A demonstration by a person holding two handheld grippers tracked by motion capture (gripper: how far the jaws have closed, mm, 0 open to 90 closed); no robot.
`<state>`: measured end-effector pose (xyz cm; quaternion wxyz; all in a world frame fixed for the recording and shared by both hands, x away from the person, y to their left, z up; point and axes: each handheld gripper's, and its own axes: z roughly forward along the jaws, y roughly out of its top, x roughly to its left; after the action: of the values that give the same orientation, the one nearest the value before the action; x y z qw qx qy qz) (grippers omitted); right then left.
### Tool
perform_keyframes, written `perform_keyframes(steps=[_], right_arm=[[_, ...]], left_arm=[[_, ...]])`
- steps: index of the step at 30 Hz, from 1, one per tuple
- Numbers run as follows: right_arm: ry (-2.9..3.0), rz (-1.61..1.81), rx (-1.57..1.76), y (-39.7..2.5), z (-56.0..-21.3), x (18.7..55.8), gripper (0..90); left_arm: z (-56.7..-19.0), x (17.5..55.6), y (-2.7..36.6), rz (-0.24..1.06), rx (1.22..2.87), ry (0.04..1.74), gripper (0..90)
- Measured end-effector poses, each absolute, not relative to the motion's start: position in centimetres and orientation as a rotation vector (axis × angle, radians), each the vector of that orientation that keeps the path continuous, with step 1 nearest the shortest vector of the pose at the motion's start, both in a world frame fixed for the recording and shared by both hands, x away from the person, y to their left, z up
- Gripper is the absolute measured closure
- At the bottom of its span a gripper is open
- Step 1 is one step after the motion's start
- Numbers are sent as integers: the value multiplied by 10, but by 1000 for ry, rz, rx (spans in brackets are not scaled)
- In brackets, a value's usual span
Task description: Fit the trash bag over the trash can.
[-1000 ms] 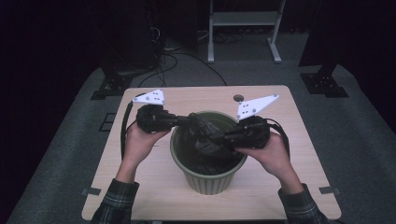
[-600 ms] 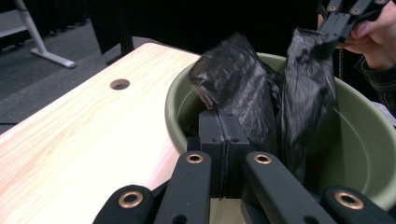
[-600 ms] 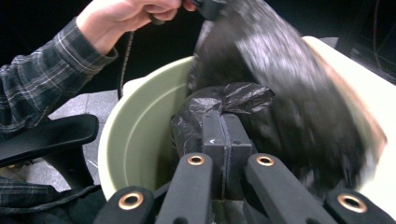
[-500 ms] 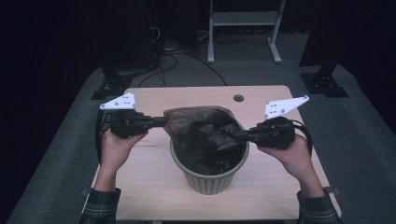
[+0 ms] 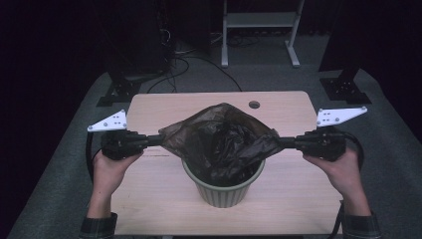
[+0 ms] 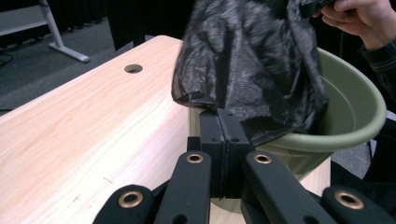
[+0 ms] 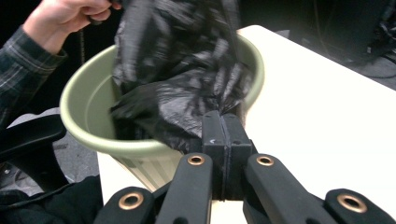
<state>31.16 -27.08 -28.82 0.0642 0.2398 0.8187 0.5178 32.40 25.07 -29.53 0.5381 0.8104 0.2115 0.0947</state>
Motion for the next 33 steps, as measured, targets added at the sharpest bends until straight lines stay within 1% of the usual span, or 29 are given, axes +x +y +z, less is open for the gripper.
perform_keyframes(steps=[6,15,18,22,27,33], right_arm=[[2438,1559,786,-293,-294,309,898],[2420,1538,861,-311,-306,312,897],[2394,1560,855,-311,-305,311,800],[2350,1590,817,-307,-292,308,714],[2286,1628,783,-305,-274,306,674],[2247,1630,747,-299,-255,312,674]], left_arm=[[-302,318,255,224,1939,517,900],[-310,313,260,221,1935,527,900],[-310,313,258,218,1938,519,900],[-308,313,254,222,1945,504,900],[-306,313,253,222,1946,498,900],[-307,313,252,221,1945,494,900]])
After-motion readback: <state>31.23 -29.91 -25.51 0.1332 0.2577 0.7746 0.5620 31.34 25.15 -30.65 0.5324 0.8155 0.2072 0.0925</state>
